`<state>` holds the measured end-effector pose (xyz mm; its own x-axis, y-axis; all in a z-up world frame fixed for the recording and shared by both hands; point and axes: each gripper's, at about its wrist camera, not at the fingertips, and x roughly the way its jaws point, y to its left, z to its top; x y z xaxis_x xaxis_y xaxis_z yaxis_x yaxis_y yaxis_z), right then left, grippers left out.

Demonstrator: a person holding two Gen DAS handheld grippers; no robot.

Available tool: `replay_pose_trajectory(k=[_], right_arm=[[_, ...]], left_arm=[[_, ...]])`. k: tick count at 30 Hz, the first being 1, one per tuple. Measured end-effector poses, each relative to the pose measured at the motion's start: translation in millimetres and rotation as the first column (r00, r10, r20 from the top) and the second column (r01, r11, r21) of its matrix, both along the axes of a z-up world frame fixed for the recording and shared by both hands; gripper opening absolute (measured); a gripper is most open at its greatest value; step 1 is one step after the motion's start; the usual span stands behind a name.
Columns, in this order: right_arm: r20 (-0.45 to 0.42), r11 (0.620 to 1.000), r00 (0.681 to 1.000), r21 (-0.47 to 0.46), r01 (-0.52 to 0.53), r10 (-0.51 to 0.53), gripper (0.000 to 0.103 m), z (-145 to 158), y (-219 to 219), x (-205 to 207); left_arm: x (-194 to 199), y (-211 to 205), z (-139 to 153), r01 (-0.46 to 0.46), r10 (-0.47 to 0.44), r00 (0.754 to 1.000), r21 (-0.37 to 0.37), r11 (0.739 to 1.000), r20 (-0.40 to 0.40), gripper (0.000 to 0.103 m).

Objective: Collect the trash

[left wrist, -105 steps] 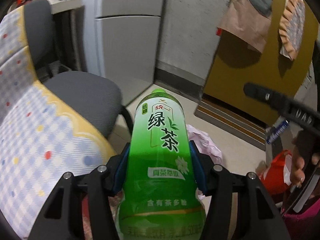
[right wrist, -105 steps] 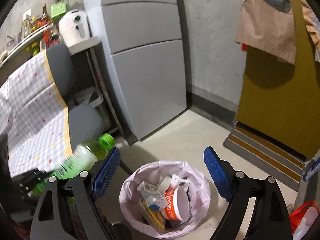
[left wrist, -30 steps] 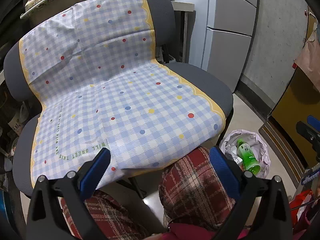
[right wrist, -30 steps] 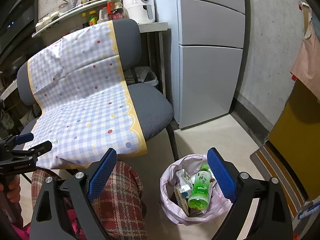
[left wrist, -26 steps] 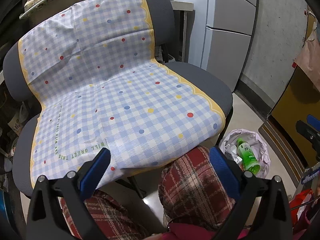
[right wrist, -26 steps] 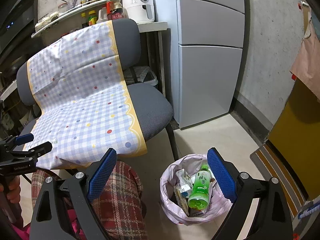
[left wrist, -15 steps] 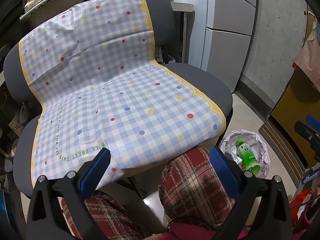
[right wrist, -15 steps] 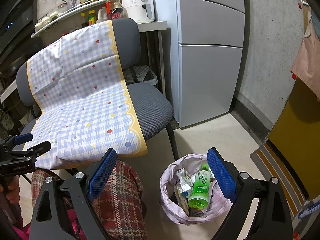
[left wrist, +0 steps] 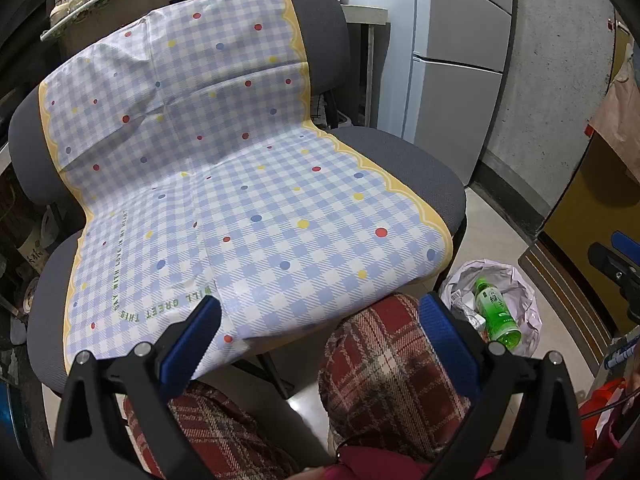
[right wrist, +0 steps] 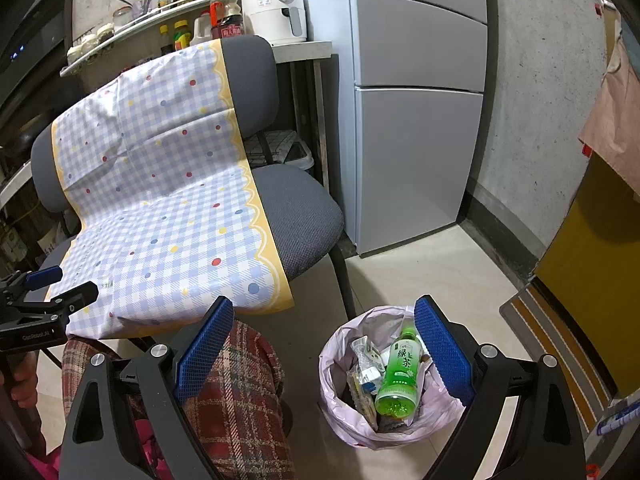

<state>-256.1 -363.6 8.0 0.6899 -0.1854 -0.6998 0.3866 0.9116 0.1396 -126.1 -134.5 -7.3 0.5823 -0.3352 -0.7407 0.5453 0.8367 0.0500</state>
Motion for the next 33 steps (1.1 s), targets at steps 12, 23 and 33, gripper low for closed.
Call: replay_pose_trajectory(k=[12, 23, 33], right_arm=[[0.000, 1.000, 1.000, 0.000, -0.001, 0.001, 0.091, 0.1, -0.7, 0.4], [-0.001, 1.000, 1.000, 0.001, -0.002, 0.002, 0.091, 0.0, -1.0, 0.3], [-0.002, 1.000, 1.000, 0.002, -0.002, 0.002, 0.091, -1.4, -1.8, 0.1]], left_arm=[[-0.1, -0.4, -0.1, 0.003, -0.003, 1.000, 0.004, 1.000, -0.001, 0.096], [-0.3, -0.1, -0.1, 0.003, -0.003, 1.000, 0.004, 1.000, -0.001, 0.096], [-1.3, -0.5, -0.4, 0.002, -0.002, 1.000, 0.003, 1.000, -0.001, 0.096]])
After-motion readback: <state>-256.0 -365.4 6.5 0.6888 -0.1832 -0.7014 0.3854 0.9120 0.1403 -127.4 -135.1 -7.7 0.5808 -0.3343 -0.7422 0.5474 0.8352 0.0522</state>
